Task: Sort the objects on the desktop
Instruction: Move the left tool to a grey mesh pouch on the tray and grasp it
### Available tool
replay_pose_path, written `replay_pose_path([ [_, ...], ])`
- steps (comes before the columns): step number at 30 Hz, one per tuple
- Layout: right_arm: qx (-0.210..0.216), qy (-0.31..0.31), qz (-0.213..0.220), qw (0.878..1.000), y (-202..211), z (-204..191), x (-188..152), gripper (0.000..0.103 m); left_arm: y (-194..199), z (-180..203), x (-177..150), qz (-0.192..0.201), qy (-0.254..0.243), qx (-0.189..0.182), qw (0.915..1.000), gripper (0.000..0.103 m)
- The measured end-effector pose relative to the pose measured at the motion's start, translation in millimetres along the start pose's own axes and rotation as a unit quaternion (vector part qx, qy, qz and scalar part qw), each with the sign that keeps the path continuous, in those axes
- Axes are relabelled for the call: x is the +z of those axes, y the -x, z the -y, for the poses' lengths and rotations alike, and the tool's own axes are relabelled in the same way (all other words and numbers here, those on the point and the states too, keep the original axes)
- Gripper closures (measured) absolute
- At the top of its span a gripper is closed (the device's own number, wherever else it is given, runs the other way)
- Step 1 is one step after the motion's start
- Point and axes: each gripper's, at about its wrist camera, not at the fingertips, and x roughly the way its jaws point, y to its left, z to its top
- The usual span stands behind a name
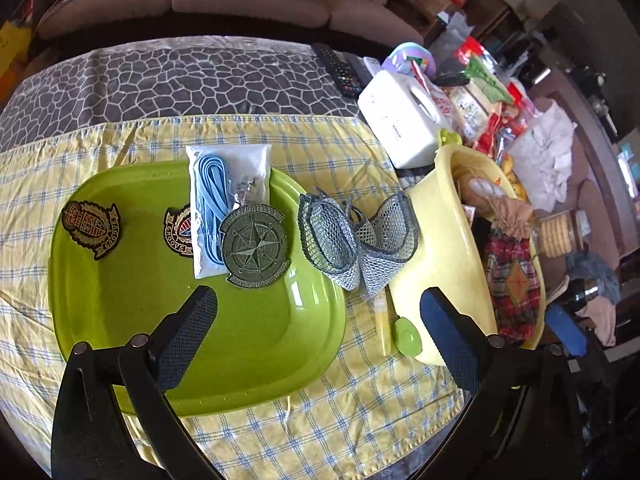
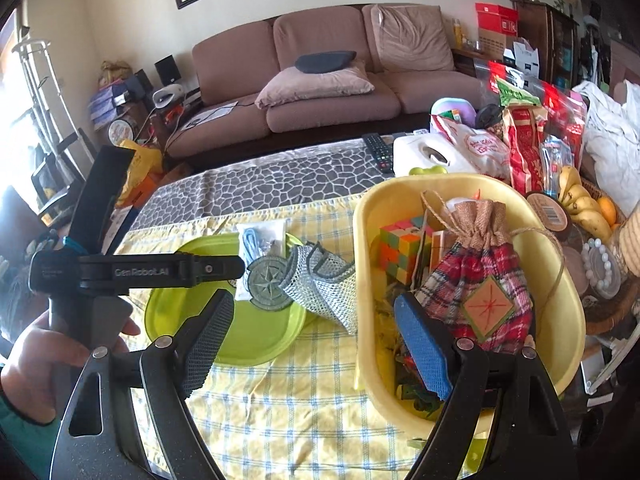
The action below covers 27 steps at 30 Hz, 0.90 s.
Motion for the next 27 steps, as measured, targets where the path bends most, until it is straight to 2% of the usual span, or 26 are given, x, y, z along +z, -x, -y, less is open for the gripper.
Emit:
replay_pose_path([
  [3,-0.006,0.008,0.017,1.0,-3,-13,-8,0.023,-16,-4,0,-0.007,0.01,-0.01,0.9999,0.002],
  [4,-0.006,0.005,0.02,1.0,-5,-17,-12,0.031,-21,-5,1,-0.01,0.011,-0.013,0.9998,0.003],
  [5,-0.004,0.001,0.022,1.0,-7,-19,-15,0.044,-27,-6,1,-0.013,0.012,-0.014,0.9997,0.006],
  [7,0.003,-0.008,0.018,1.0,-16,-22,-21,0.056,-37,-7,2,-0.019,0.018,-0.02,0.9994,0.008],
  [13,0.004,-0.04,-0.005,0.999,-58,-21,-30,0.058,-59,-11,8,-0.022,0.029,-0.043,0.9984,0.008],
  [16,-0.009,-0.043,-0.006,0.999,-80,-19,-33,0.072,-69,-14,12,-0.021,0.031,-0.049,0.9981,0.01],
  [18,-0.022,-0.042,-0.009,0.999,-93,-18,-36,0.079,-76,-16,14,-0.024,0.034,-0.059,0.9974,0.02],
  [19,-0.031,-0.037,-0.004,0.999,-98,-19,-37,0.081,-80,-17,14,-0.028,0.035,-0.064,0.9969,0.021],
  [22,-0.051,-0.012,-0.001,0.999,-108,-24,-39,0.081,-88,-18,16,-0.032,0.034,-0.075,0.9961,0.024],
  [23,-0.054,-0.007,-0.003,0.998,-112,-25,-39,0.081,-91,-18,16,-0.033,0.033,-0.076,0.996,0.028],
  [25,-0.055,-0.003,-0.005,0.998,-119,-25,-40,0.081,-95,-17,16,-0.035,0.031,-0.084,0.9953,0.04],
  [27,-0.054,-0.006,-0.008,0.998,-122,-25,-43,0.081,-99,-15,16,-0.039,0.027,-0.09,0.9949,0.059],
])
